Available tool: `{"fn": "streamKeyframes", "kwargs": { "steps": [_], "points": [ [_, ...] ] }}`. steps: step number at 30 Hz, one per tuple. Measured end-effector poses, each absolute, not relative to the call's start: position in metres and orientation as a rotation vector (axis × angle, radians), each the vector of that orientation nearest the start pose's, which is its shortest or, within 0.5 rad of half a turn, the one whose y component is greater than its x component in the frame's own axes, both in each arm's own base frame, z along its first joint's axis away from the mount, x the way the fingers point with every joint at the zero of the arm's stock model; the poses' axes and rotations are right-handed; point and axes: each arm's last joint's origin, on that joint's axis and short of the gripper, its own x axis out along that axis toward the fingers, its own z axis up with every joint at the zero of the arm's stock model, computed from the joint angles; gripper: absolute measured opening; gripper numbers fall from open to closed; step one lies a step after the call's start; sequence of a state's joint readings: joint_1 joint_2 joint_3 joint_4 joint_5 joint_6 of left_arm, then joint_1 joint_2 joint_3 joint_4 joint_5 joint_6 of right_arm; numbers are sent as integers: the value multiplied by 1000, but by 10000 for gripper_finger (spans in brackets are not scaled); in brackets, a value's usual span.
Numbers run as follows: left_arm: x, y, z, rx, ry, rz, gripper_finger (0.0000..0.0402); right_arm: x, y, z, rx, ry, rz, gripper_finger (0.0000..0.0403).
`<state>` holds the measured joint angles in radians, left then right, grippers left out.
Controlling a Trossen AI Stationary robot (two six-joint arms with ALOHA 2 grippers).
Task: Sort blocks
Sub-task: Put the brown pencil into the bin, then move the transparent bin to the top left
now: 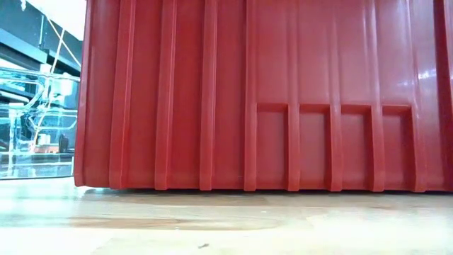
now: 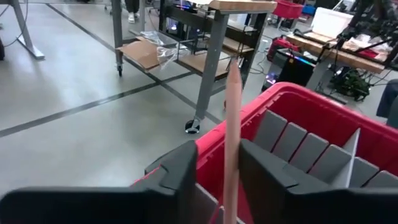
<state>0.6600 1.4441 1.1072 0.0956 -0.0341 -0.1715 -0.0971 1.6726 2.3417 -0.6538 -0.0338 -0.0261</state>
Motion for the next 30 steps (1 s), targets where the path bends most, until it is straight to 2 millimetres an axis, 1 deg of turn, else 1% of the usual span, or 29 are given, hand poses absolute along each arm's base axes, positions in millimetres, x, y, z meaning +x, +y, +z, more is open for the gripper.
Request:
{"fn": "streamKeyframes", "kwargs": {
  "steps": [7,12,15,17,20,23,24,25,27,30],
  "points": [
    [256,200,324,-257,170,708,195,297,-28,567,-27,-14,-64,177],
    [251,196,328,-246,188,711,240,297,-28,567,-27,-14,-64,177],
    [248,194,330,-249,200,714,258,297,-28,567,-27,-14,-64,177],
    [243,191,331,-273,241,732,266,297,-28,567,-27,-14,-64,177],
    [239,189,332,-236,301,786,273,297,-28,567,-30,-14,-64,177],
    [237,190,329,-280,330,775,274,297,-28,567,-35,-13,-64,177],
    [237,189,333,-286,316,774,274,297,-28,567,-35,-13,-64,177],
    [237,186,342,-295,284,761,274,297,-28,567,-37,-13,-64,177],
    [232,178,367,-317,202,696,274,297,-28,567,-47,-13,-64,177],
    [222,152,403,-301,162,574,266,295,-28,567,-54,-9,-64,177]
  ]
}}
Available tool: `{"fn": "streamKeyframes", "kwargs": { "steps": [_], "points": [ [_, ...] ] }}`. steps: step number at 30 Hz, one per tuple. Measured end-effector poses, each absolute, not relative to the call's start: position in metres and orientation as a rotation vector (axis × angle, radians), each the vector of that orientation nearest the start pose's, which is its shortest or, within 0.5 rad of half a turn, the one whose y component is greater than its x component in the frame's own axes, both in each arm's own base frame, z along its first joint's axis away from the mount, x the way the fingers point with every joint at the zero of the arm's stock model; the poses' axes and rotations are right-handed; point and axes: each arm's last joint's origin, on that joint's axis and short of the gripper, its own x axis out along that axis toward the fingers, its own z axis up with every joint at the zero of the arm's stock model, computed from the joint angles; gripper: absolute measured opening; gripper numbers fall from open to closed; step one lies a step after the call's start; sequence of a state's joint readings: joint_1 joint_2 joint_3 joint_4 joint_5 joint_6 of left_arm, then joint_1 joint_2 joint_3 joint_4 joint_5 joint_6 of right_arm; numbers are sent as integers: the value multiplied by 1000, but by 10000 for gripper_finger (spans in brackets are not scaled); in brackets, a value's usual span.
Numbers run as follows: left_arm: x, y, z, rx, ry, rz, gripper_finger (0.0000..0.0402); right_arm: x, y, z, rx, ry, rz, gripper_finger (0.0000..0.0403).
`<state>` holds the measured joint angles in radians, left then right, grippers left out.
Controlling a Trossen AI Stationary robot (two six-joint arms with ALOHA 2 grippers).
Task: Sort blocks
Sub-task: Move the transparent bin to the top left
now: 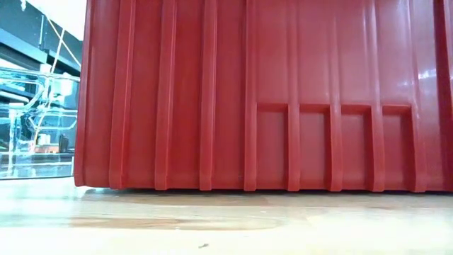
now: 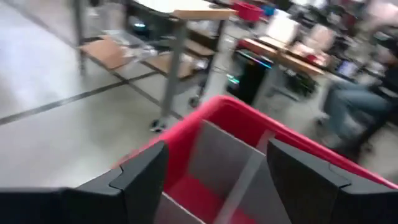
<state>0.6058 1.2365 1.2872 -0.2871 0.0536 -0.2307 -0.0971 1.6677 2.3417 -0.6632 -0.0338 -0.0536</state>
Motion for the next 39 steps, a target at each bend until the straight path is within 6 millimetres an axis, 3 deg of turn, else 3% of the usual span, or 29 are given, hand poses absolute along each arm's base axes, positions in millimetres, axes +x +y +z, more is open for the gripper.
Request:
{"fn": "streamKeyframes", "kwargs": {
  "steps": [4,8,10,18,21,27,33,39],
  "points": [
    [204,102,425,-291,261,494,205,290,-27,568,-83,-4,-64,177],
    [191,50,413,-434,463,404,54,289,-28,568,-94,7,-65,177],
    [187,23,403,-512,550,372,18,288,-29,568,-87,11,-77,177],
    [179,-80,372,-763,833,165,1,288,-31,565,-86,38,-116,177],
    [176,-121,356,-706,977,110,1,288,-33,565,-91,38,-121,177],
    [166,-192,305,-569,1260,196,0,288,-33,565,-96,39,-121,177],
    [157,-228,265,-653,1315,399,0,288,-33,565,-96,39,-121,177],
    [155,-234,232,-737,1308,539,0,288,-33,565,-96,39,-121,177]
  ]
}}
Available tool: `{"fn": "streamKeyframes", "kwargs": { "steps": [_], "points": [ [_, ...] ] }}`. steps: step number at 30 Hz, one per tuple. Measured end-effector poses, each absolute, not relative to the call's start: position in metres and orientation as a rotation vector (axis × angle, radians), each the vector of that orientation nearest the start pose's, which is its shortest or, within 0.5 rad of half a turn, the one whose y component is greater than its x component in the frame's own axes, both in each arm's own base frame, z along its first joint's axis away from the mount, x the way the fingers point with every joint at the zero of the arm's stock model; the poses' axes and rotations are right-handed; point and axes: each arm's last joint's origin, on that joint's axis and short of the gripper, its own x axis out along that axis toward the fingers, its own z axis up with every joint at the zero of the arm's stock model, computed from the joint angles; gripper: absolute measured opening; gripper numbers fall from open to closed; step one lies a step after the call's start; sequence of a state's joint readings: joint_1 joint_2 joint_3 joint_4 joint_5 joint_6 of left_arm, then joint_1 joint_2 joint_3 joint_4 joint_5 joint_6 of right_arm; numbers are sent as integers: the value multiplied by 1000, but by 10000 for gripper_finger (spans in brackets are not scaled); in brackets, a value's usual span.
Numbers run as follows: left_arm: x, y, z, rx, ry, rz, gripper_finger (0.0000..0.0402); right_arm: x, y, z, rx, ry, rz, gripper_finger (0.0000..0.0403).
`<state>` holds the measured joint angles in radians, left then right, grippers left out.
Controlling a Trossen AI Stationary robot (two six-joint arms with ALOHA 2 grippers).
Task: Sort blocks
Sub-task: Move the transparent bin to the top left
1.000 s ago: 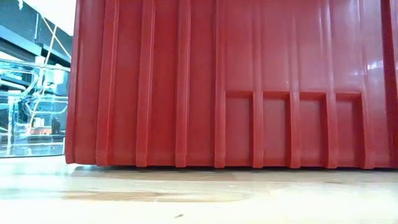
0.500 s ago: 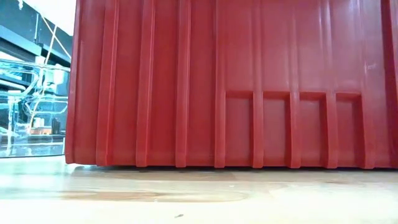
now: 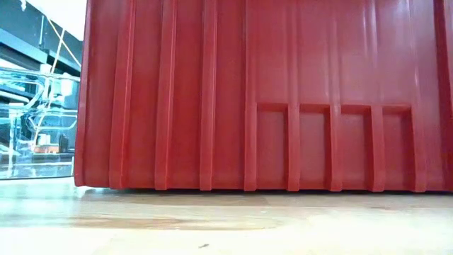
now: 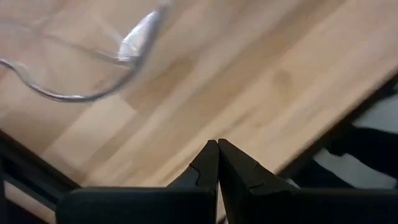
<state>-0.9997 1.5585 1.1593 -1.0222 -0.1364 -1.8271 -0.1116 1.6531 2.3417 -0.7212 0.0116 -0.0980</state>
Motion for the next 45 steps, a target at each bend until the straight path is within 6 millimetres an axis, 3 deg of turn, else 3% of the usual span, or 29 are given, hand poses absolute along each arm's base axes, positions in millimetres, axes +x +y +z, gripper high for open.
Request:
{"fn": "streamKeyframes", "kwargs": {
  "steps": [8,18,25,28,34,41,45],
  "points": [
    [143,-214,217,-729,1304,638,0,288,-33,565,-85,38,-122,177],
    [113,-166,224,-779,1237,715,0,288,-33,566,-85,30,-122,177],
    [95,-184,255,-950,1336,341,0,288,-33,567,-86,24,-130,177],
    [91,-194,259,-931,1254,222,0,288,-33,566,-93,32,-130,177],
    [107,-188,239,-952,1085,406,0,287,-35,566,-112,35,-137,177],
    [138,-205,222,-1055,953,437,0,287,-40,566,-111,38,-155,177],
    [148,-202,201,-1064,951,629,0,287,-40,566,-111,39,-156,177]
  ]
}}
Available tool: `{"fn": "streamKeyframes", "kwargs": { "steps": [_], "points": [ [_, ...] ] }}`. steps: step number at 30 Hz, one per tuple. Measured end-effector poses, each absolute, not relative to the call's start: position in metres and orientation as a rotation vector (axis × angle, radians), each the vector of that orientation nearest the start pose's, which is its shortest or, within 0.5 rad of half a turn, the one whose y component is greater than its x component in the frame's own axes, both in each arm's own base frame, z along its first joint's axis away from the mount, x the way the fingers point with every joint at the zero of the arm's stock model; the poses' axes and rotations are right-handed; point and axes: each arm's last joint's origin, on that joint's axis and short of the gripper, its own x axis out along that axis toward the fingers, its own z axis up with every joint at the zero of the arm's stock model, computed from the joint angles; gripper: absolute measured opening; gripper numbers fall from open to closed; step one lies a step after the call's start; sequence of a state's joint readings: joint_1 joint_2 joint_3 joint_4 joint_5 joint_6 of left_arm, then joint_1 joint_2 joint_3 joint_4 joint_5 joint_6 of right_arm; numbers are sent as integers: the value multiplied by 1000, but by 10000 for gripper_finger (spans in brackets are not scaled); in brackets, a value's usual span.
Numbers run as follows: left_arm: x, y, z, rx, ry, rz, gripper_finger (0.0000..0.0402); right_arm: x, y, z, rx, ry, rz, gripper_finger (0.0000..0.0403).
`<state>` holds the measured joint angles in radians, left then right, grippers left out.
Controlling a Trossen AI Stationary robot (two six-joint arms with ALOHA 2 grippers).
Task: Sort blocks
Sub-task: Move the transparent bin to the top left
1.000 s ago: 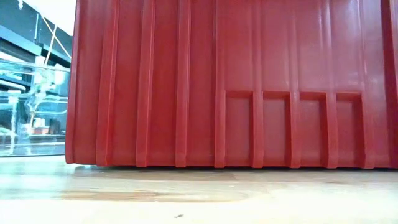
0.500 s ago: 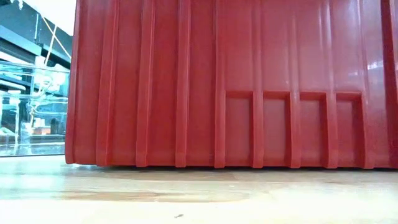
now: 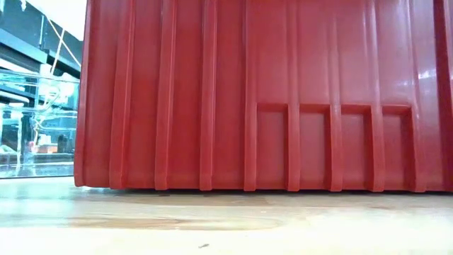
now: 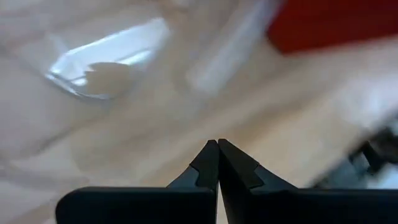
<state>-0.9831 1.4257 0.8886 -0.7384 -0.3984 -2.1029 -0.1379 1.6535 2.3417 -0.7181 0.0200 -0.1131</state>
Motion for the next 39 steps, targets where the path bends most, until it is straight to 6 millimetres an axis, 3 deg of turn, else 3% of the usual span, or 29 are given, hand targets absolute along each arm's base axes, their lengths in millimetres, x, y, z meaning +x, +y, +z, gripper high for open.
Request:
{"fn": "streamKeyframes", "kwargs": {
  "steps": [8,27,32,39],
  "points": [
    [145,-186,193,-1002,996,848,0,287,-40,566,-101,38,-156,177],
    [107,-107,235,-667,1046,1265,0,287,-40,566,-56,34,-156,177],
    [111,-97,219,-717,1071,1338,0,287,-40,566,-55,33,-156,177],
    [118,-81,197,-661,1026,1539,0,287,-40,566,-55,30,-156,177]
  ]
}}
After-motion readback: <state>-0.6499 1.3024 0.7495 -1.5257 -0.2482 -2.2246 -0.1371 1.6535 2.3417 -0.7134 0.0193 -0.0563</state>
